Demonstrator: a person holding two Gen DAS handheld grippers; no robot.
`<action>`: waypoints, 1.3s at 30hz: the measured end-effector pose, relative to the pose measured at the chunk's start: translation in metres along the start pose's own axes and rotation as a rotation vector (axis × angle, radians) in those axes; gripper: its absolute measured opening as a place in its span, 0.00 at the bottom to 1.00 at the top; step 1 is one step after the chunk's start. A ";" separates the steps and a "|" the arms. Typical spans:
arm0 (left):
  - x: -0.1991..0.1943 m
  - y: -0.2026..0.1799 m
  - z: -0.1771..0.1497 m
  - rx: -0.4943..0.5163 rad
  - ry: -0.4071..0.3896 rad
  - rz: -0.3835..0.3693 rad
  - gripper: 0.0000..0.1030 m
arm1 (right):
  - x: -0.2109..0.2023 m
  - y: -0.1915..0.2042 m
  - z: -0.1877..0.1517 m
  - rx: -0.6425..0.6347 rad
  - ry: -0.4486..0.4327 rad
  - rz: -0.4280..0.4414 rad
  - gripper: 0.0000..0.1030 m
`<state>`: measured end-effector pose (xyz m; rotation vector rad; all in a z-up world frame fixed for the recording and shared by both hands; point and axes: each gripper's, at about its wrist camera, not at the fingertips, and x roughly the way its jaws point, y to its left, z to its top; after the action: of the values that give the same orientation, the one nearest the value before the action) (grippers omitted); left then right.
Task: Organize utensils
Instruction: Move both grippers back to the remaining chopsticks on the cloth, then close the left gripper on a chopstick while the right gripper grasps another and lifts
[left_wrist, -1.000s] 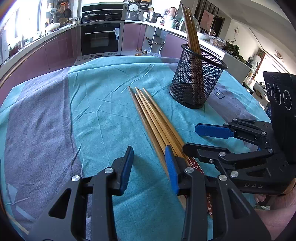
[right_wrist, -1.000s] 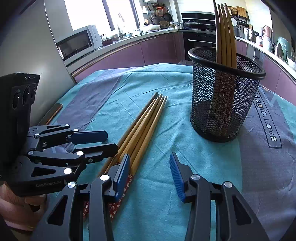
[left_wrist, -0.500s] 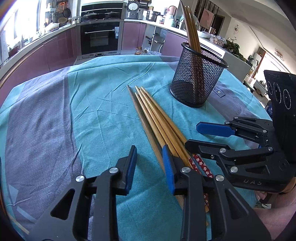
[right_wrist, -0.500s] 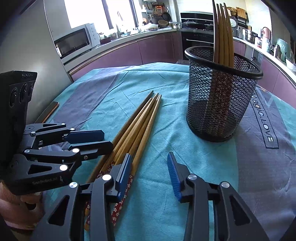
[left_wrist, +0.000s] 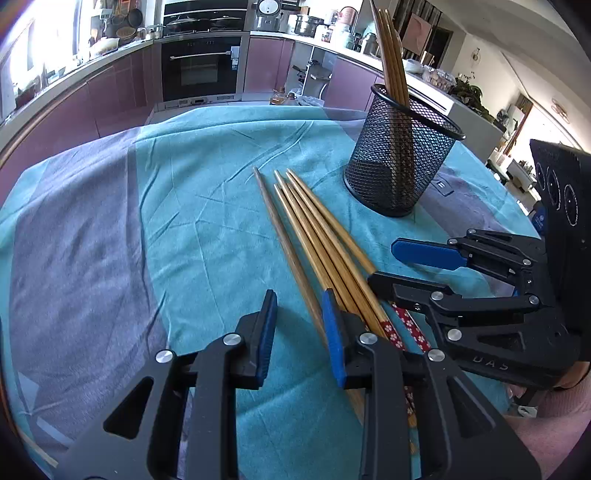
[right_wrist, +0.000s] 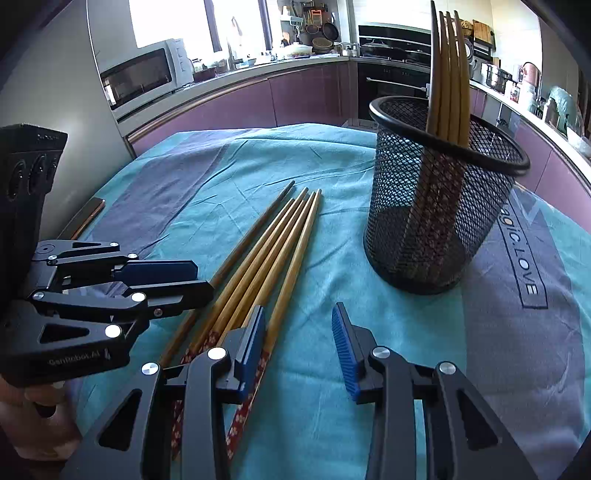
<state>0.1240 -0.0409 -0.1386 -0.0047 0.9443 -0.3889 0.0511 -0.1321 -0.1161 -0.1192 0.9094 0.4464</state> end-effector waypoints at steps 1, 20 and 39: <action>0.001 0.000 0.003 0.004 0.003 0.007 0.26 | 0.002 0.000 0.002 -0.002 0.001 -0.002 0.34; 0.015 0.006 0.020 -0.051 0.017 0.012 0.08 | 0.003 -0.020 0.007 0.105 -0.016 0.056 0.06; 0.006 0.003 0.006 -0.002 0.032 0.008 0.14 | -0.006 -0.018 -0.001 0.100 0.004 0.141 0.05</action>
<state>0.1329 -0.0410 -0.1402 0.0036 0.9764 -0.3816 0.0547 -0.1505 -0.1139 0.0354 0.9456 0.5311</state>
